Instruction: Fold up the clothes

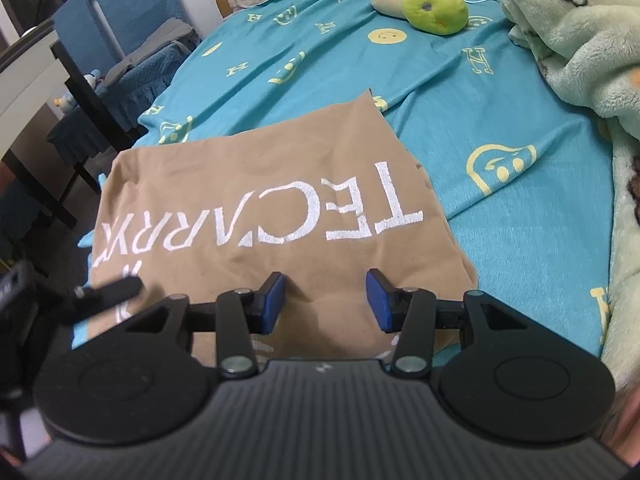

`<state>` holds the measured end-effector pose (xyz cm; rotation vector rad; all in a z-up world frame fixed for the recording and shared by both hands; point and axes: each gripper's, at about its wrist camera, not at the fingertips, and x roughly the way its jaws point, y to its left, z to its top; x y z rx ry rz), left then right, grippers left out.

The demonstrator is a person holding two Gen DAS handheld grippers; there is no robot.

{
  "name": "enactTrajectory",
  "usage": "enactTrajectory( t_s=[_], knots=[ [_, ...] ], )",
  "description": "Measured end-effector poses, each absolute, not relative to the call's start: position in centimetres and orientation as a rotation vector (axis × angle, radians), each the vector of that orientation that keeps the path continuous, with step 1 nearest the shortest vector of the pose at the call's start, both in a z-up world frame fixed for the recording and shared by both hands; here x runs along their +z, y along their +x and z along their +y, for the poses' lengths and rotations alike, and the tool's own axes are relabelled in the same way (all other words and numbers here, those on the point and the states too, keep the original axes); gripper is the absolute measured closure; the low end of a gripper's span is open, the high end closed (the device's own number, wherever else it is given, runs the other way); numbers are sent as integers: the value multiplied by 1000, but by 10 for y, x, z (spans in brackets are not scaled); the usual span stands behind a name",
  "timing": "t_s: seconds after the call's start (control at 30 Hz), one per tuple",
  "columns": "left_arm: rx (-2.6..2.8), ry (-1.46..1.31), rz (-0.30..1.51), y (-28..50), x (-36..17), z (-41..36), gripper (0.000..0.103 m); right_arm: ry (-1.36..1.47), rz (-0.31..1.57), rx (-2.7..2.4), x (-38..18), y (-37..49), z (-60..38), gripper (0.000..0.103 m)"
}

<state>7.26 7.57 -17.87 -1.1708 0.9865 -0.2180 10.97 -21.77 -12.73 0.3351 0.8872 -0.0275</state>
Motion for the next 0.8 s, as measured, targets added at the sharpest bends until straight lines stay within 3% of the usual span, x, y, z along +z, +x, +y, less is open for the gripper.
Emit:
enactTrajectory(
  t_s=[0.3, 0.43, 0.73, 0.8],
  knots=[
    [-265, -1193, 784, 62, -155, 83, 20, 362, 881, -35, -128, 109, -220, 55],
    [-244, -1144, 807, 62, -154, 75, 19, 411, 874, -45, -129, 108, -226, 55],
    [-150, -1180, 892, 76, -178, 77, 48, 444, 866, -50, -123, 107, -228, 54],
    [-152, -1158, 878, 75, -174, 75, 55, 485, 836, -41, -116, 103, -232, 47]
  ],
)
